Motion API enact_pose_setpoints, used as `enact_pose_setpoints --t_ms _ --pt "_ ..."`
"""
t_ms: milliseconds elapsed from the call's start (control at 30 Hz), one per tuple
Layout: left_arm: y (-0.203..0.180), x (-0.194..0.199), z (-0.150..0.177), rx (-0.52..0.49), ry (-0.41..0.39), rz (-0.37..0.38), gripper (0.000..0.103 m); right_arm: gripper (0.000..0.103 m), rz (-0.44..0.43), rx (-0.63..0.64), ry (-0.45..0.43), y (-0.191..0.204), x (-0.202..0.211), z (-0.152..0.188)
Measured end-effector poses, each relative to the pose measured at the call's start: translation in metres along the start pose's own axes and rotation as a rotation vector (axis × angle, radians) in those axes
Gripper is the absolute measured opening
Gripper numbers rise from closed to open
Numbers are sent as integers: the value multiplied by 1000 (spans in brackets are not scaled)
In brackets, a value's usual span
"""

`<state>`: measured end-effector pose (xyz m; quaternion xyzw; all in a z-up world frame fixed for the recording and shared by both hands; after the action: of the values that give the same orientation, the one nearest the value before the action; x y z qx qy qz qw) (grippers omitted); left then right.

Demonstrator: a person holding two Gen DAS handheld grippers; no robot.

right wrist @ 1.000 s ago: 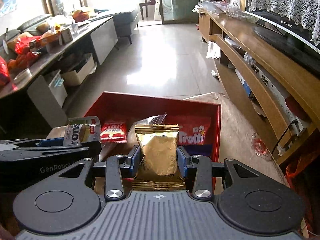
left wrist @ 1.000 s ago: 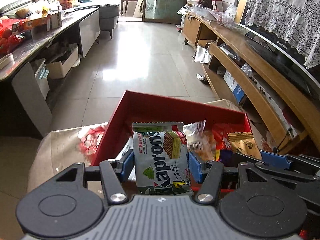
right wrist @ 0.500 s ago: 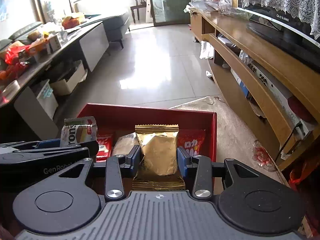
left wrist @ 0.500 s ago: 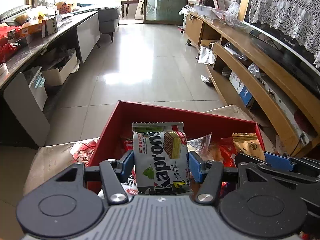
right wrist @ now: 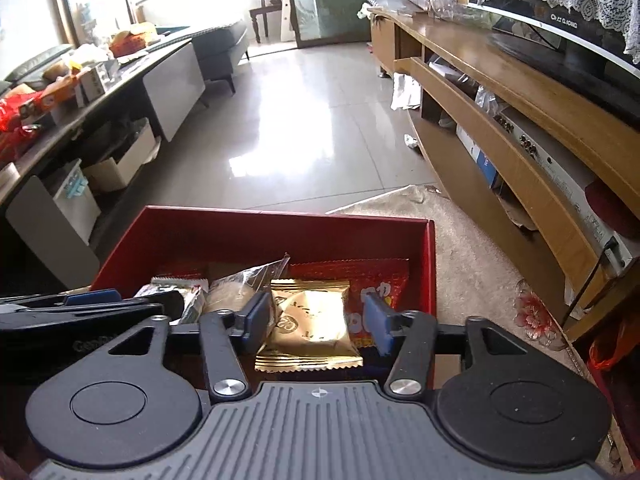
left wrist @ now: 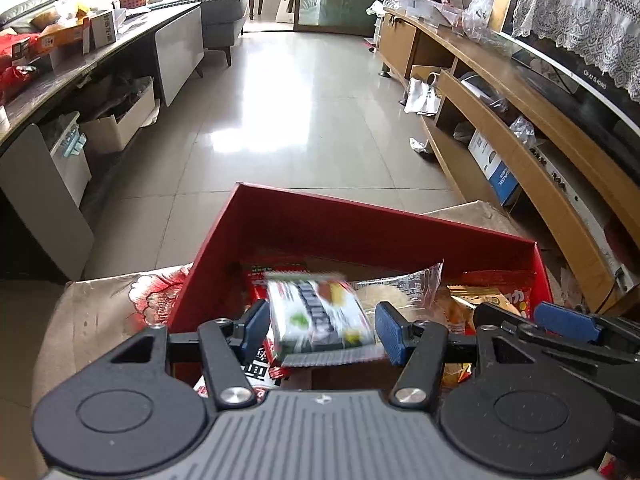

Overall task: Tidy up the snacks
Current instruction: 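Release the Kaprons pack with left tool while right tool releases the gold pack into the box, then grasp the blue sausage pack on the table with the right tool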

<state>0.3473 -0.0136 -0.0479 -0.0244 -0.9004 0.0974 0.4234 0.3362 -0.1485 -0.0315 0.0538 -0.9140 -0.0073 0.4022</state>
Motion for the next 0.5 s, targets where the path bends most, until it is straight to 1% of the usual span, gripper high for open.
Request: enact_pose_setpoints --t_ms 133,267,400,500 --pt "3 11 3 2 0 5 58 65 31 26 -5 -4 8 1" --pt "7 29 11 -6 0 21 58 68 59 61 -16 -10 29 3" --pt "13 48 25 -6 11 49 58 71 41 125 -5 -4 53 18" --pt "17 63 41 -27 23 67 59 72 7 180 28 6 67 41"
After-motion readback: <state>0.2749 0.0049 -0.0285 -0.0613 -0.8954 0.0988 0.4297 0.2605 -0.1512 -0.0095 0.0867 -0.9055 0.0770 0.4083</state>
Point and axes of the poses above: each gripper's, at about its wrist camera, not at the fingertips, and x roughly against the way its jaws point, y to its left, z to its underside, the point moved 10 cm from there along -x, roughly the way its jaws point, and after that the axes turned 7 degrees about z, right-handed, at the moved point
